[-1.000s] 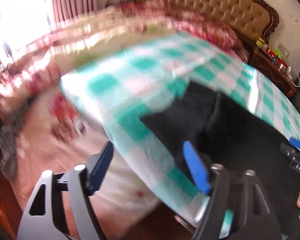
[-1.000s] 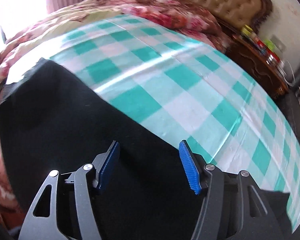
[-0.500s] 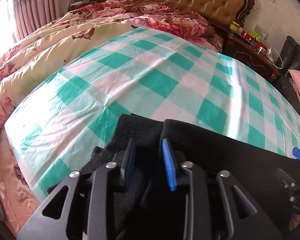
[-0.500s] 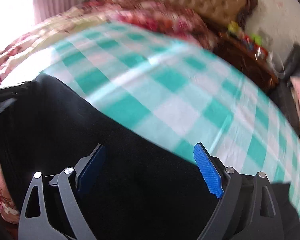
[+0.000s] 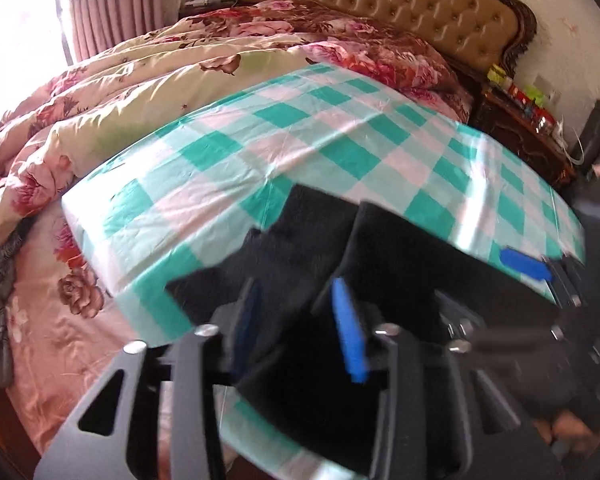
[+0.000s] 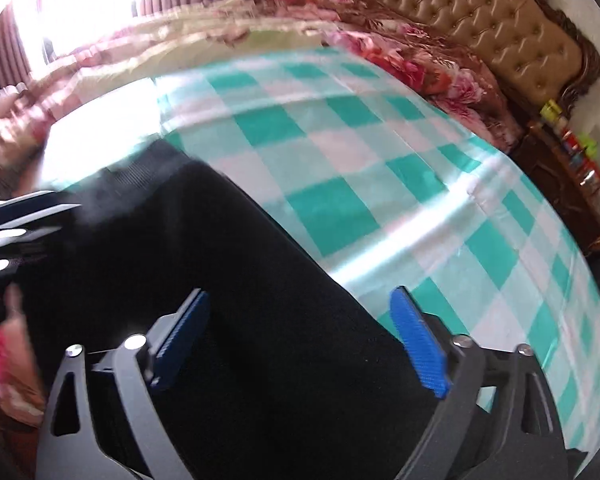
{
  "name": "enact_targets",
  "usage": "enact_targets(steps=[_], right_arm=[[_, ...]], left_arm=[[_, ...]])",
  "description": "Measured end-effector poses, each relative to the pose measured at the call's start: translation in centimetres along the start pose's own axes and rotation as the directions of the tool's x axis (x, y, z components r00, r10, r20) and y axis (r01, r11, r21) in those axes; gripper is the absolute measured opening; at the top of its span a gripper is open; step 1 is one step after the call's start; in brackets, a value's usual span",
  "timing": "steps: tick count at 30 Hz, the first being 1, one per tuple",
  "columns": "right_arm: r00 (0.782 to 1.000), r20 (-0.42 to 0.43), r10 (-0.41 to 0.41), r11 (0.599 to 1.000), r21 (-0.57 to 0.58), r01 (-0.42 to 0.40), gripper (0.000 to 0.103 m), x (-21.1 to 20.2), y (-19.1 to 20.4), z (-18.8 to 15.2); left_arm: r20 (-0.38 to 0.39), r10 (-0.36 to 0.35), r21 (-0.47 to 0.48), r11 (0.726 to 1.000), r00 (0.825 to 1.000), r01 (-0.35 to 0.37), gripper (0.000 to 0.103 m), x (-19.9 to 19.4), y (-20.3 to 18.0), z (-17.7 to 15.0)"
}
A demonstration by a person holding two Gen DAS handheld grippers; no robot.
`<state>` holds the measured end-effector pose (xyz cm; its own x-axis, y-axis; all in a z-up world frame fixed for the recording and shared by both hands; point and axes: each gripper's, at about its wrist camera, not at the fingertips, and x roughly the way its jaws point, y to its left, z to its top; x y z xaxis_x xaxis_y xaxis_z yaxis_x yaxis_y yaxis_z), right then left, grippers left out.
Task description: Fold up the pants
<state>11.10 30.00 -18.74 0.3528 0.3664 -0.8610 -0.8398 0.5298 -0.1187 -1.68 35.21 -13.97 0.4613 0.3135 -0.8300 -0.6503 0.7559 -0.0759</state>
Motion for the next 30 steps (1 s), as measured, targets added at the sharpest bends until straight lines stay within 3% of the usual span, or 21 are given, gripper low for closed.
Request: enact_targets(steps=[2,6,13,20,30], right_arm=[[1.000,-0.019,-0.001,1.000,0.014,0.001,0.085,0.9,-0.1,-0.7],[1.000,-0.012,0.001,1.000,0.023,-0.001,0.085,0.7,-0.2,-0.6],[0.997,0.066,0.038,0.999,0.030,-0.040,0.071,-1.1,0.7,1.6],[0.999,0.039,0.035,0.999,-0.020,-0.034,0.053,0.5,3.0,3.8],[1.000,0.007,-0.003,0.999,-0.054,0.004,0.052,1.6,4.2,3.9]], left_arm=[[-0.014,-0.005,0.022,1.000,1.000,0.005,0.029,-0.3,-0.4,-1.2],[-0.027,0.069,0.071,0.995,0.997,-0.067,0.026,0.2,-0.7,-2.9],[-0.021,0.074,0.081,0.994,0.997,-0.072,0.026,0.2,-0.5,-3.2],[-0.025,0.068,0.084,0.994,0.997,-0.066,0.028,0.2,-0.2,-3.3],[-0.031,0.063,0.085,0.995,0.998,-0.060,0.028,0.1,0.1,-3.5]])
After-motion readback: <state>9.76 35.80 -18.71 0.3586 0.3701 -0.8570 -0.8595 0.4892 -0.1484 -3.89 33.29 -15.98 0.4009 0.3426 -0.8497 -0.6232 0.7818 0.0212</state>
